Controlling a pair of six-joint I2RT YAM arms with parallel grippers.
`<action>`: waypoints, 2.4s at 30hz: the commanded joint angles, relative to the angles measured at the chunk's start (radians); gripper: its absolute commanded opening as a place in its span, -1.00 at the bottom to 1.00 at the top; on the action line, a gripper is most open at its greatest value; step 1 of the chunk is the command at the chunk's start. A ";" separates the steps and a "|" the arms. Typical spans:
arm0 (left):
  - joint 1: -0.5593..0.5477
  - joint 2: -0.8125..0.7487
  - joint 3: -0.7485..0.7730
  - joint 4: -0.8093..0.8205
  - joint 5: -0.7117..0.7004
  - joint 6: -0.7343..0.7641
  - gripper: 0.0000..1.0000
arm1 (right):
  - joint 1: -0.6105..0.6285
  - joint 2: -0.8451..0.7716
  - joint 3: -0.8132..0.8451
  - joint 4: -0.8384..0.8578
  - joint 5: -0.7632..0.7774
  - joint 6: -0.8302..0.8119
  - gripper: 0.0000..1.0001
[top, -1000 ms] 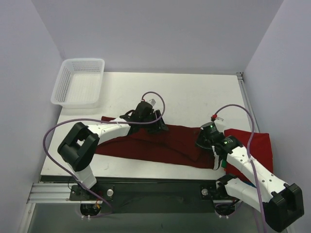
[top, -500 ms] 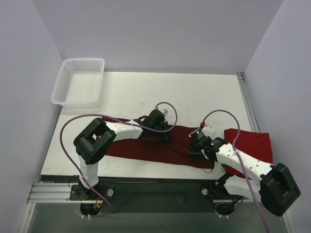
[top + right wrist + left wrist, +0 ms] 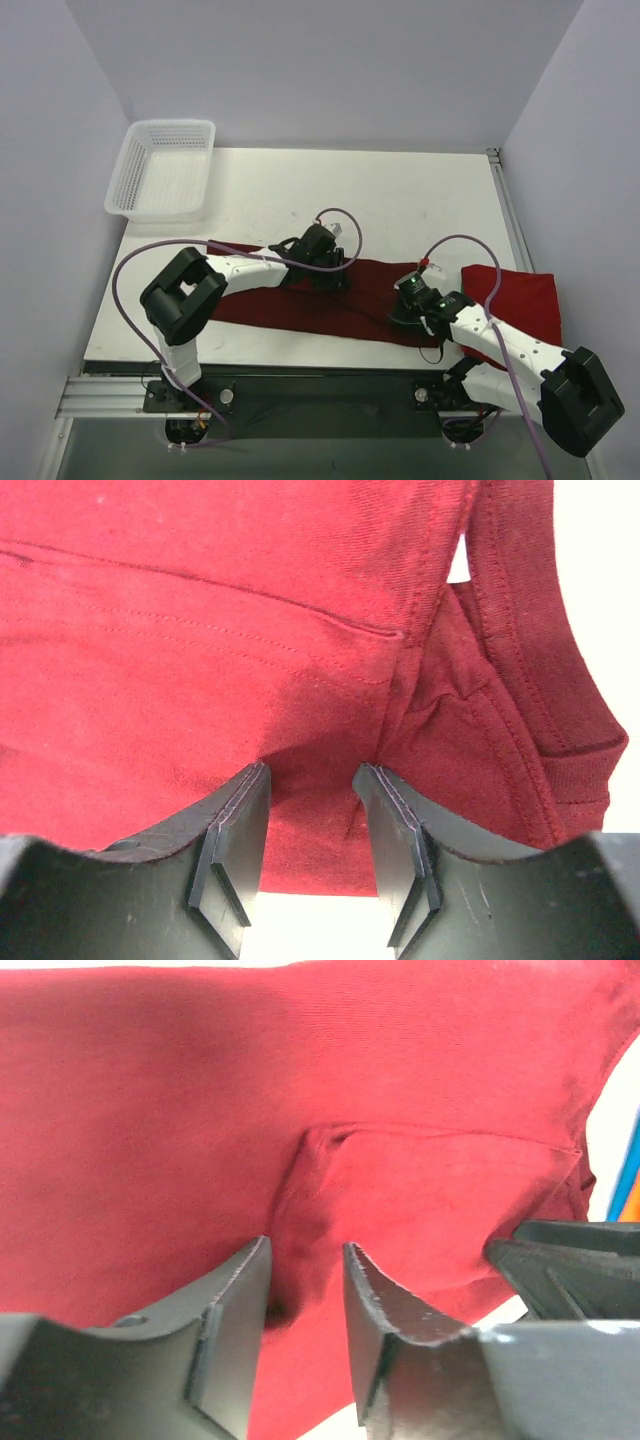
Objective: Fold and stack the t-shirts
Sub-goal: Fold the other side of the tshirt into a rectangle, then rotate the tshirt 90 degrees
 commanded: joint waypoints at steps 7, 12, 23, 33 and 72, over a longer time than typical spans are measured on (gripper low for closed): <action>0.034 -0.266 -0.063 -0.220 -0.216 0.049 -0.11 | -0.118 0.038 0.056 -0.052 -0.043 -0.059 -0.14; 0.020 -0.304 -0.202 -0.247 -0.281 0.037 -0.28 | -0.191 0.168 0.176 -0.035 -0.068 -0.108 -0.14; -0.088 -0.221 -0.282 -0.267 -0.418 -0.014 -0.35 | -0.245 0.543 0.484 -0.037 -0.114 -0.185 -0.16; -0.087 -0.221 -0.281 -0.255 -0.374 -0.011 -0.35 | -0.239 0.338 0.340 -0.075 -0.091 -0.148 -0.17; -0.081 -0.235 -0.289 -0.125 -0.216 -0.135 -0.35 | -0.253 0.489 0.387 0.002 -0.111 -0.151 -0.21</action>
